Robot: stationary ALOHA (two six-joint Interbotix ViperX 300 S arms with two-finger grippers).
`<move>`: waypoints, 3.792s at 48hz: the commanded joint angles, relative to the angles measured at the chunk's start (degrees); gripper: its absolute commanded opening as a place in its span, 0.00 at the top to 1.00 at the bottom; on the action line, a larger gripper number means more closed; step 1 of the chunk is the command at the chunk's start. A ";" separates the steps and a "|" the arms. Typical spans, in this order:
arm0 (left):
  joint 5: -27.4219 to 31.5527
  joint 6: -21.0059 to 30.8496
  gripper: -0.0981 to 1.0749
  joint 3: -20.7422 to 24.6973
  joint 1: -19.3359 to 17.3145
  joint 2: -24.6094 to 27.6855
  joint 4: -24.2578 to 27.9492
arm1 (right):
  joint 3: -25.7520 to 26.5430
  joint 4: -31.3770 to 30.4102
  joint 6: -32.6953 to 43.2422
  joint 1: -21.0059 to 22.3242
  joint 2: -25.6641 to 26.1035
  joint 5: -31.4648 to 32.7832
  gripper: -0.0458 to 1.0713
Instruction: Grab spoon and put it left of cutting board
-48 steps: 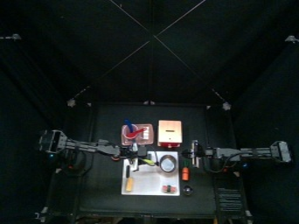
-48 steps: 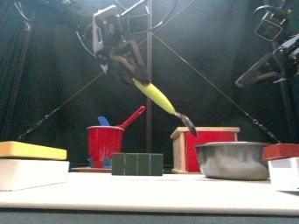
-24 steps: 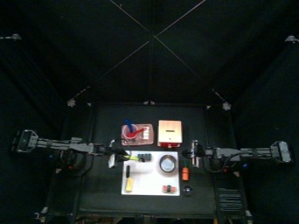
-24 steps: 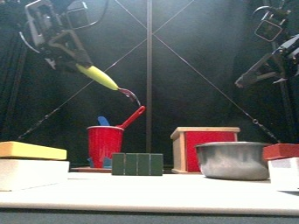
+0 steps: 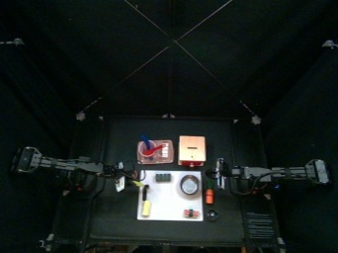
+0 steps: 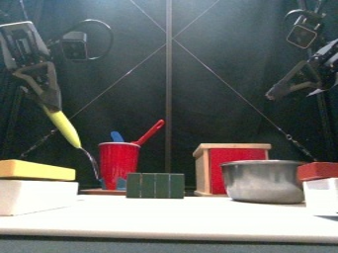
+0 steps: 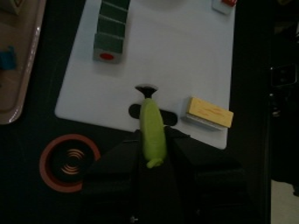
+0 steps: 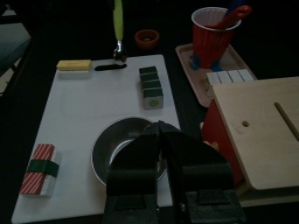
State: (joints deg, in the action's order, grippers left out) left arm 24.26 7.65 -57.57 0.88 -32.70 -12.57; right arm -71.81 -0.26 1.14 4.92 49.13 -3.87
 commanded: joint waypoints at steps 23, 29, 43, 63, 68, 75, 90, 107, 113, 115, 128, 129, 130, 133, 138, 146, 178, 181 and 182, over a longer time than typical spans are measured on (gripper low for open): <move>23.91 40.17 0.44 9.58 15.29 0.35 25.14 | 0.97 0.18 -0.09 1.49 -1.23 -0.35 0.96; 24.79 56.25 0.44 8.44 21.71 1.93 34.45 | 0.97 0.09 -0.09 1.49 -1.32 -0.35 0.96; 33.93 81.30 0.44 8.88 31.90 6.86 45.26 | 0.88 0.18 -0.09 1.67 -1.32 -0.35 0.96; 34.45 88.77 0.44 13.10 35.33 16.44 41.57 | 0.79 0.09 -0.09 2.20 -1.58 -0.35 0.96; 36.74 90.09 0.44 14.33 35.95 19.60 37.88 | 0.62 0.09 -0.09 2.29 -1.76 -0.35 0.96; 40.43 93.08 0.44 15.29 36.74 22.68 35.68 | 0.53 0.00 -0.09 2.55 -2.11 -0.35 0.96; 35.24 94.31 0.44 17.23 37.53 26.37 37.88 | 0.53 0.00 -0.18 3.08 -2.72 -0.35 0.96; 27.42 94.48 0.38 17.31 37.71 30.50 37.71 | 0.53 0.18 -0.09 3.08 -2.72 -0.35 0.96; 25.75 94.48 0.28 17.14 37.71 30.94 37.09 | 0.53 0.18 -0.09 3.16 -2.72 -0.35 0.96; 25.75 94.57 0.23 16.96 37.71 31.11 36.65 | 0.62 0.18 -0.09 3.16 -2.72 -0.26 0.96; 25.93 94.83 0.11 16.26 37.71 31.29 36.21 | 0.53 0.18 -0.09 3.43 -2.72 -0.35 0.96; 26.10 94.83 0.11 16.17 37.71 31.29 36.21 | 0.53 0.18 -0.09 3.43 -2.72 -0.26 0.96; 26.10 94.83 0.11 16.17 37.71 31.29 36.21 | 0.53 0.18 -0.09 3.52 -2.81 -0.26 0.96; 26.54 94.75 0.11 16.00 37.62 31.11 36.47 | 0.53 0.18 -0.09 3.52 -2.72 -0.35 0.96; 27.25 94.75 0.11 15.47 37.09 30.50 38.23 | 0.53 0.18 -0.09 3.60 -2.81 -0.26 0.96; 27.42 94.83 0.11 15.38 35.95 29.44 43.07 | 0.53 0.18 -0.09 3.69 -2.72 -0.35 0.96; 14.94 93.78 0.12 12.57 33.66 32.78 46.23 | 0.53 0.26 -0.09 3.60 -2.72 -0.35 0.96; 13.71 93.78 0.12 11.87 33.66 32.87 46.23 | 0.44 0.26 -0.09 3.60 -2.72 -0.35 0.96; 13.45 93.78 0.13 11.69 33.66 32.87 46.14 | 0.44 0.26 -0.09 3.60 -2.81 -0.26 0.96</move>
State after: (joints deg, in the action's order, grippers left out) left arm 38.85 101.43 -45.79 34.72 0.53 33.40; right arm -71.89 -0.09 1.05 8.44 46.58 -3.96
